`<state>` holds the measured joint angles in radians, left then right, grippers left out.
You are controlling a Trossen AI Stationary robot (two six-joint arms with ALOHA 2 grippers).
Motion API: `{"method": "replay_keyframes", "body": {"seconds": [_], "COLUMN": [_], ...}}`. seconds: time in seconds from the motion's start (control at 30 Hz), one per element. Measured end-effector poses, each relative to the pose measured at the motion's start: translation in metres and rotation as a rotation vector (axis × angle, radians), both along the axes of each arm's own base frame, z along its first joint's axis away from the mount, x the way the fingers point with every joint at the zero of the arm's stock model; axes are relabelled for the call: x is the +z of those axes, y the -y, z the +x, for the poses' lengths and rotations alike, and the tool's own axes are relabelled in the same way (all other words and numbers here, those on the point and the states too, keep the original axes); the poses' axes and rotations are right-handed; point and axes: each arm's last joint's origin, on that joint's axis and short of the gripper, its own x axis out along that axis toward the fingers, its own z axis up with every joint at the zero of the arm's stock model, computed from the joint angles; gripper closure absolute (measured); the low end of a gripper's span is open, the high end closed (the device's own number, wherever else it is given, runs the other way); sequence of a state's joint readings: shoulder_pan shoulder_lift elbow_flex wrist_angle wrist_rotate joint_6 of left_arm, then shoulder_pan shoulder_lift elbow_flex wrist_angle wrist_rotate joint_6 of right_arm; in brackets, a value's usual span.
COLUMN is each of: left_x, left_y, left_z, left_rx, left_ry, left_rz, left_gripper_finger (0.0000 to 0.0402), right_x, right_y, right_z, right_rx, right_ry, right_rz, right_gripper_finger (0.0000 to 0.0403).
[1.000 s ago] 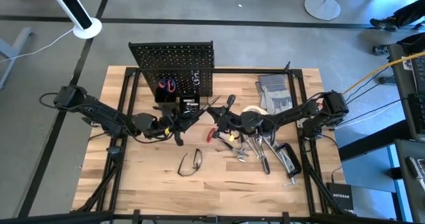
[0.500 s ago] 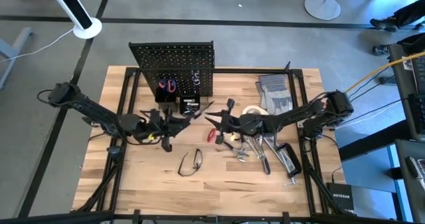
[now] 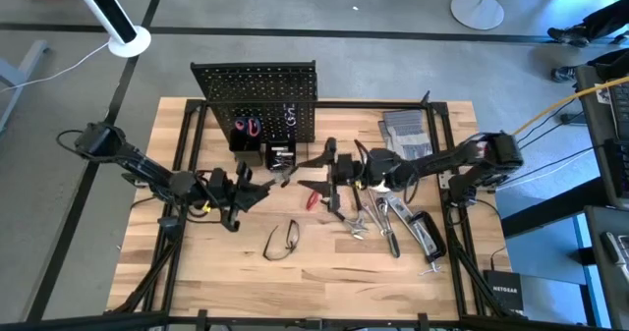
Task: Hang tools onto peg board
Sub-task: Put the pliers into the left pegboard organizer bin
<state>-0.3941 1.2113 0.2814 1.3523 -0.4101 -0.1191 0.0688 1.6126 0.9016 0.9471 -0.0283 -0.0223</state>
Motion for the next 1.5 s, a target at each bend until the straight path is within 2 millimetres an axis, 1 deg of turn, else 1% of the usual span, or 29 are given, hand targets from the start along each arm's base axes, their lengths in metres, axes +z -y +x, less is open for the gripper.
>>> {"method": "replay_keyframes", "body": {"seconds": [0.1,0.2,0.4,0.5,0.6,0.77,0.8,0.9,0.97,1.07,1.17,1.27,1.37,1.5], "left_x": [-0.001,-0.001,-0.001,-0.001,-0.001,-0.001,-0.001,-0.003,-0.004,-0.005,-0.006,-0.009,-0.012,-0.015], "left_y": [0.002,0.002,0.001,0.000,0.000,0.000,0.001,0.001,0.000,-0.001,-0.002,-0.002,-0.003,-0.003], "left_z": [0.004,0.004,0.005,0.005,0.005,0.005,0.005,0.006,0.006,0.006,0.005,0.003,0.001,0.001], "left_rx": [-0.003,-0.008,-0.003,-0.001,-0.002,-0.008,-0.013,-0.022,-0.014,-0.006,-0.013,-0.033,-0.054,-0.080], "left_ry": [-0.009,-0.010,-0.013,-0.016,-0.014,-0.016,-0.017,-0.032,-0.041,-0.072,-0.119,-0.181,-0.239,-0.262], "left_rz": [0.006,0.007,0.001,0.000,0.000,0.006,0.009,-0.012,-0.049,-0.104,-0.122,-0.160,-0.239,-0.349], "left_gripper_finger": [0.0382,0.0382,0.0380,0.0379,0.0379,0.0377,0.0377,0.0369,0.0357,0.0326,0.0292,0.0267,0.0253,0.0250], "right_x": [-0.005,-0.007,0.003,0.008,0.011,0.010,0.010,0.009,0.011,0.014,0.023,0.030,0.033,0.030], "right_y": [0.000,-0.002,-0.003,-0.004,-0.004,-0.005,-0.005,-0.005,-0.005,-0.004,-0.003,-0.001,0.001,-0.001], "right_z": [0.006,0.012,0.027,0.031,0.032,0.033,0.033,0.033,0.032,0.030,0.023,0.016,0.010,0.007], "right_rx": [0.059,0.077,0.099,0.097,0.106,0.114,0.110,0.109,0.097,0.078,0.050,0.005,-0.053,-0.099], "right_ry": [0.053,0.058,0.085,0.083,0.090,0.077,0.075,0.072,0.072,0.049,0.020,-0.024,-0.088,-0.156], "right_rz": [0.031,0.028,0.015,-0.029,-0.053,-0.089,-0.099,-0.112,-0.119,-0.158,-0.203,-0.238,-0.302,-0.389], "right_gripper_finger": [0.0201,0.0207,0.0224,0.0239,0.0273,0.0362,0.0369,0.0369,0.0366,0.0365,0.0366,0.0366,0.0366,0.0366]}}
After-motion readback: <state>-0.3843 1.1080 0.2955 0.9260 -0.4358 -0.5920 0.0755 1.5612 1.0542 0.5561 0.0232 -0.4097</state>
